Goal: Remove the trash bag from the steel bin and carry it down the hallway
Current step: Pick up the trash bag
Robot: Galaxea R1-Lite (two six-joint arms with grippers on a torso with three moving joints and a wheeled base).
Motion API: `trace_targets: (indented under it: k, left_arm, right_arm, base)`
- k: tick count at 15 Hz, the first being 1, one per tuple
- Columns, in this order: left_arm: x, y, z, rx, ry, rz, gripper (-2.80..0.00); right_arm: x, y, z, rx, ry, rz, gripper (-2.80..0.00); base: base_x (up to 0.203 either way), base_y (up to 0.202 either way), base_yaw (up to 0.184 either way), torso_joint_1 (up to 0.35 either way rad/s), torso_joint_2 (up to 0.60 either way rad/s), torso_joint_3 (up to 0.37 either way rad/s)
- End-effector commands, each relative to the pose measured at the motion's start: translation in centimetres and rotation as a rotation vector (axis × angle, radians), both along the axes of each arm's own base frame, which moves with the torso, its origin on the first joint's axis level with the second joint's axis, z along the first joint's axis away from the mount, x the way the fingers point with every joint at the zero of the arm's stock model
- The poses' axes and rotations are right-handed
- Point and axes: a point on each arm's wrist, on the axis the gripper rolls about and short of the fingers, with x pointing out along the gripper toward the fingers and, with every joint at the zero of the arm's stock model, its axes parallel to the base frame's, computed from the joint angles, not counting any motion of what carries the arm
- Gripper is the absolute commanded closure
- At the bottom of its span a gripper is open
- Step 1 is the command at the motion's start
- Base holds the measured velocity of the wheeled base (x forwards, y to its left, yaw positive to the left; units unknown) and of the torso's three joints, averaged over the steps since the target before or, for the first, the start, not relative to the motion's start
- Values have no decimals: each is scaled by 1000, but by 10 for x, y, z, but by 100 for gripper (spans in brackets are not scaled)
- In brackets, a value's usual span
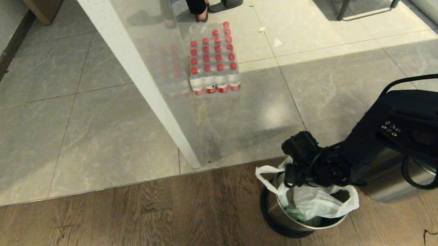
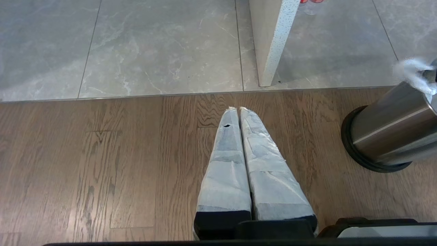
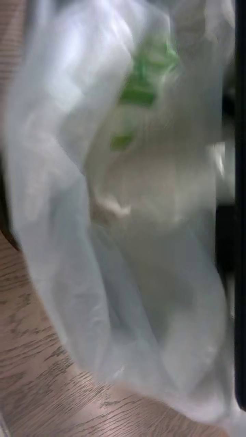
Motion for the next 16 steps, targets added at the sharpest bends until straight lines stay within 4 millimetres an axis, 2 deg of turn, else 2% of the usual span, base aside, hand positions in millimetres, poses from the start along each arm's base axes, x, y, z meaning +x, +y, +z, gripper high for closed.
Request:
trace_targets:
  k: [1, 4, 7, 9, 16]
  left_arm:
    - [0, 0, 0, 0, -1, 0, 0]
    - [0, 0, 0, -1, -1, 0, 0]
    - [0, 0, 0, 1, -1, 0, 0]
    - [0, 0, 0, -1, -1, 0, 0]
    - [0, 0, 0, -1, -1, 0, 0]
  right_arm:
    - [-1, -1, 6, 8, -13, -6, 0]
    - [-2, -1, 11, 11, -20, -10, 0]
    - [-7, -4, 32, 26, -48, -10, 0]
    - [-15, -7, 56, 50, -87, -7, 0]
    - [-58, -22, 130, 61, -143, 26, 0]
  base:
    - [0, 0, 0, 0, 0, 0]
    - [0, 0, 0, 0, 0, 0]
    - [0, 0, 0, 0, 0, 0]
    - [0, 0, 0, 0, 0, 0]
    - [0, 0, 0, 0, 0, 0]
